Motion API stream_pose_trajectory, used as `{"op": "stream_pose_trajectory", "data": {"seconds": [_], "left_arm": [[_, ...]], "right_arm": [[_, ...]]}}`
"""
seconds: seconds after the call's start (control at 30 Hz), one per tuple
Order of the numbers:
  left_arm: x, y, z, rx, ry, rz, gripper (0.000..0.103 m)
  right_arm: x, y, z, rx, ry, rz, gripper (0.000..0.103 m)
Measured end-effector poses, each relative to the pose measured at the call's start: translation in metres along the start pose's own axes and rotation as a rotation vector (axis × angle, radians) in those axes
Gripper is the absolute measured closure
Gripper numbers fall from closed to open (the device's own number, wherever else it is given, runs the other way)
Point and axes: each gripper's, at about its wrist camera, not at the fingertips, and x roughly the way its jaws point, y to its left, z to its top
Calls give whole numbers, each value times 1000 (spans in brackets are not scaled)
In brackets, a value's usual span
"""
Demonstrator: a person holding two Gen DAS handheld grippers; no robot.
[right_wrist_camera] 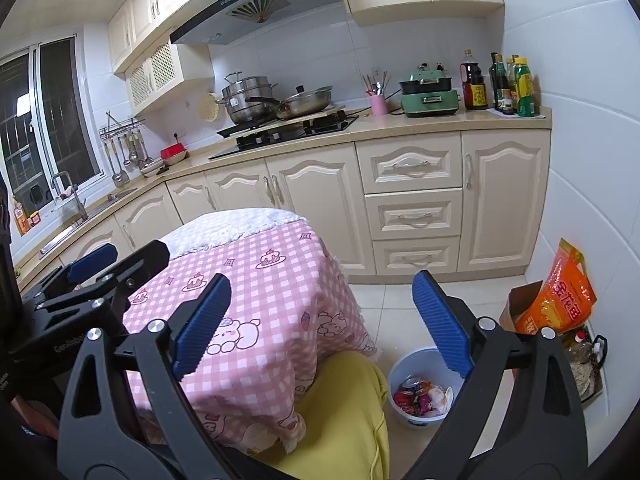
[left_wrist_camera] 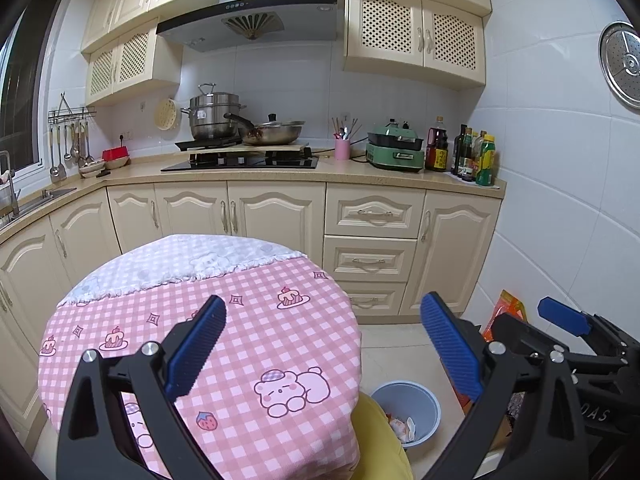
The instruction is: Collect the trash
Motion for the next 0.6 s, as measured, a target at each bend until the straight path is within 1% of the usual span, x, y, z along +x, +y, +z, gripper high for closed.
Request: {"op": "stream_pose_trajectory", "data": {"seconds": [0.6], "left_arm": [[2,2,-2,-1,15,-6,7]], "right_arm": [[0,3,-4,9,6,-7,12]]}}
